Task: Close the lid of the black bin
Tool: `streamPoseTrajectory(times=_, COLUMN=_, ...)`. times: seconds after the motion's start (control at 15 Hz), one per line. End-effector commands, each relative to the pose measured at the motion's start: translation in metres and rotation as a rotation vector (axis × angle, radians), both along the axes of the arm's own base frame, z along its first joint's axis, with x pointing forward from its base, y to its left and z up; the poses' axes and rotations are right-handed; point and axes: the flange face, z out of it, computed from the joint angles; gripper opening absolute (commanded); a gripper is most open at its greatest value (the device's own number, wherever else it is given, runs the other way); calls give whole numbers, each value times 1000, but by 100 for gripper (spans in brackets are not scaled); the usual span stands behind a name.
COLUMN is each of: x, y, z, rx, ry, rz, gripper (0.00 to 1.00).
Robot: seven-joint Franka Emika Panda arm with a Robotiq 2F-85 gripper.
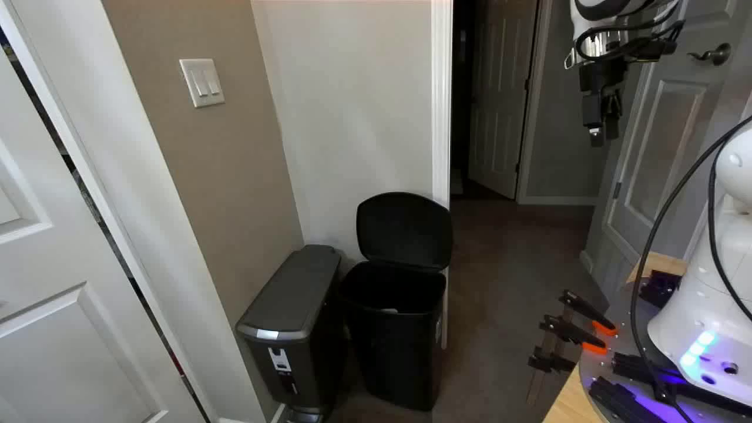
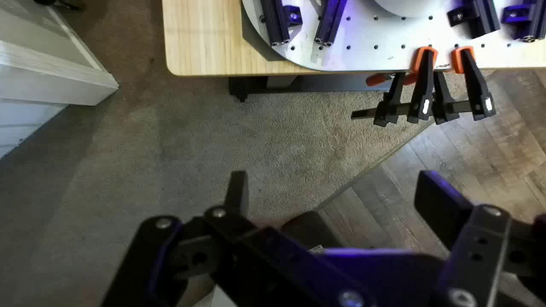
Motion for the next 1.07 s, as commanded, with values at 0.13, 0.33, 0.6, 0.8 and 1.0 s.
streamPoseTrajectory(times=0.13, x=22, y=-3, z=-3, rx=-8, ry=-36, rz=43, gripper=100)
streamPoseTrajectory(times=0.33, x=56, y=-9, z=-12, rx=-30, ry=-114, rz=86, gripper=100)
streamPoseTrajectory(times=0.6, x=120, y=-10, z=-31, rx=-66, ry=-215, rz=175, gripper=100)
streamPoseTrajectory(times=0.8, x=172, y=-6, z=-47, rx=-85, ry=-265, rz=243, gripper=100)
streamPoseTrajectory(times=1.0, x=221, y=-6, z=-66, rx=-114, ry=-334, rz=279, gripper=100)
